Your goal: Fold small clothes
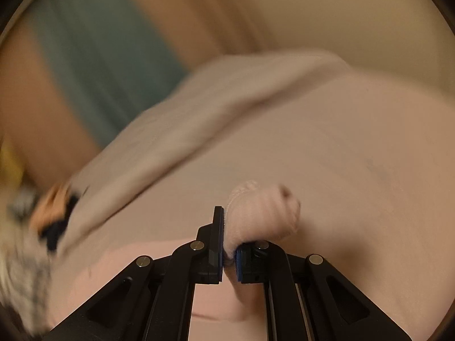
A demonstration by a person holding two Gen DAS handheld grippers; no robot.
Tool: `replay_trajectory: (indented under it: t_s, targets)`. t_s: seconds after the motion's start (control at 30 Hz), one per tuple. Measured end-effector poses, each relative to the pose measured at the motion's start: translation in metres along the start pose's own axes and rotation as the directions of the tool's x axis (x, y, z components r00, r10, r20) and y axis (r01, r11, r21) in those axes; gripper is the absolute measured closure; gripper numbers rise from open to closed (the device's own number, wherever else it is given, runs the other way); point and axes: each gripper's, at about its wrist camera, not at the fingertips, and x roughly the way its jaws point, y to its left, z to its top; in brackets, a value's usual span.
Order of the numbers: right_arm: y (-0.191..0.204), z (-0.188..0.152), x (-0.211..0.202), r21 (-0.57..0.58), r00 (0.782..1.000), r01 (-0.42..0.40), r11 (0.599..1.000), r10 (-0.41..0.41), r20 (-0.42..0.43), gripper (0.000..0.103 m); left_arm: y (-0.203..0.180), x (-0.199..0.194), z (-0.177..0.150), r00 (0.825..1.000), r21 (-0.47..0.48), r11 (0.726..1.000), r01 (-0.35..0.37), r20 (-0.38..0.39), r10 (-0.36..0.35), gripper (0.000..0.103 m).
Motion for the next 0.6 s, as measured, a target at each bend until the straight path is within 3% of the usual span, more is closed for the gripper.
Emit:
replay_trajectory:
  t_s: [0.13,0.23,0.37,0.43,0.5,0.53,0.6]
  targets:
    - [0.125,-0.008,-0.003,-0.318,0.992,-0.129,0.939,0.125,-0.034,0.095,0.019,-0.003,0.016,0.998,-0.063,0.996,0.060,0.014,-0.059,0.002]
    - [0.216,-0.045,0.011,-0.496,0.977,-0.212,0.842,0.187,-0.101,0.095,0.035,-0.007,0.029,0.992,-0.123,0.984,0.129,0.027,-0.127,0.002]
    - [0.297,-0.098,0.050,-0.601,0.957,-0.289,0.745,0.218,-0.190,0.095,0.066,-0.016,0.034,0.990,-0.188,0.973,0.136,0.052,-0.129,0.002]
    - [0.330,-0.142,0.067,-0.641,0.941,-0.335,0.690,0.215,-0.261,0.095,0.083,-0.019,0.032,0.992,-0.215,0.969,0.121,0.059,-0.111,0.002]
    - [0.339,-0.173,0.077,-0.667,0.917,-0.395,0.632,0.224,-0.330,0.095,0.099,-0.020,0.029,0.993,-0.243,0.964,0.111,0.057,-0.100,0.002]
    - [0.346,-0.194,0.080,-0.678,0.890,-0.449,0.582,0.227,-0.395,0.088,0.107,-0.020,0.027,0.993,-0.258,0.959,0.115,0.051,-0.105,0.002]
    - [0.349,-0.212,0.086,-0.669,0.843,-0.522,0.529,0.198,-0.501,0.080,0.112,-0.017,0.024,0.990,-0.272,0.952,0.142,0.037,-0.138,0.002]
